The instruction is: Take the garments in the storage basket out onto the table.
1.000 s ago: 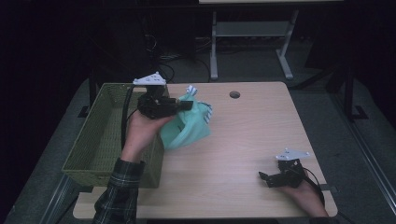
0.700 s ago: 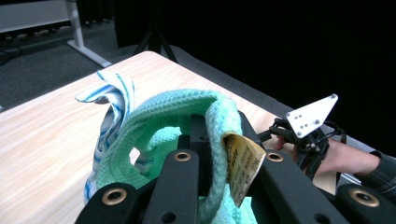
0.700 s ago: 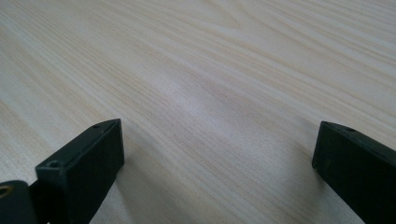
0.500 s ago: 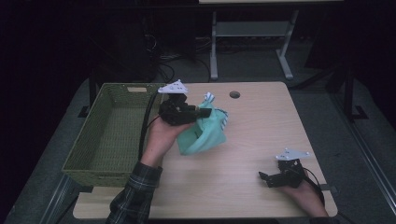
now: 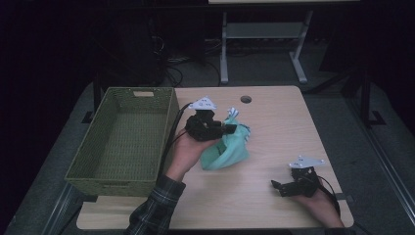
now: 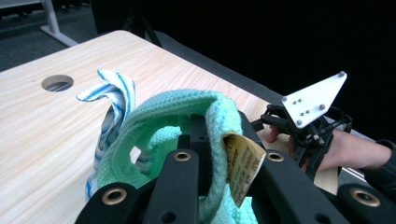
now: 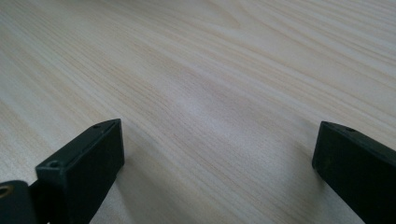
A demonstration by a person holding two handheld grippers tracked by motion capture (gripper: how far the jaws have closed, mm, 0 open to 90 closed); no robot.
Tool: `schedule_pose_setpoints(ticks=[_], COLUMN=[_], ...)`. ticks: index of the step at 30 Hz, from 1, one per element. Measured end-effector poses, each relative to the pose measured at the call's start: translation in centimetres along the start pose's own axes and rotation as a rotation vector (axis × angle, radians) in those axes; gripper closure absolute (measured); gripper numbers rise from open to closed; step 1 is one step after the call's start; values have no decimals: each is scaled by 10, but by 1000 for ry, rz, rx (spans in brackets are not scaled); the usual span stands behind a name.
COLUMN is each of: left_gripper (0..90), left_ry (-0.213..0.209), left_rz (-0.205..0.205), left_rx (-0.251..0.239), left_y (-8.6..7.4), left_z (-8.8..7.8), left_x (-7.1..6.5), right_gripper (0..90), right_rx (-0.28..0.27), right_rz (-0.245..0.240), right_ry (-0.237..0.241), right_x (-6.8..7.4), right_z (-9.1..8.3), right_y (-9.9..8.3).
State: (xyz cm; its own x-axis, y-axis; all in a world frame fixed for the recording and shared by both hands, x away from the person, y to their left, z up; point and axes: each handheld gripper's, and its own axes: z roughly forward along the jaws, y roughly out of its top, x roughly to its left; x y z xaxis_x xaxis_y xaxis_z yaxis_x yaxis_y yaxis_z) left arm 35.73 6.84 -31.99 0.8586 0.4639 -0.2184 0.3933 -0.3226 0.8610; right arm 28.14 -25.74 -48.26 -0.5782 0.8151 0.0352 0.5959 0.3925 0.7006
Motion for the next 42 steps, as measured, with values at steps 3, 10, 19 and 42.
schedule_pose_setpoints(ticks=[3, 10, 19, 42], left_gripper=[819, 815, 809, 782], left_ry=[-1, -14, -25, -36], left_rz=[11, -14, -3, -13], left_rx=[10, 25, 92, 219], left_y=[-5, -19, -40, -89], left_z=[9, 31, 57, 97], left_x=[-1, -3, -9, -13], right_gripper=[15, 15, 15, 15], right_rx=[0, 0, 0, 1], right_rz=[0, -1, -2, -2], right_ry=[0, 0, 0, -1], right_x=[0, 0, 0, 0], right_z=[0, 0, 0, 0], right_y=[0, 0, 0, 0])
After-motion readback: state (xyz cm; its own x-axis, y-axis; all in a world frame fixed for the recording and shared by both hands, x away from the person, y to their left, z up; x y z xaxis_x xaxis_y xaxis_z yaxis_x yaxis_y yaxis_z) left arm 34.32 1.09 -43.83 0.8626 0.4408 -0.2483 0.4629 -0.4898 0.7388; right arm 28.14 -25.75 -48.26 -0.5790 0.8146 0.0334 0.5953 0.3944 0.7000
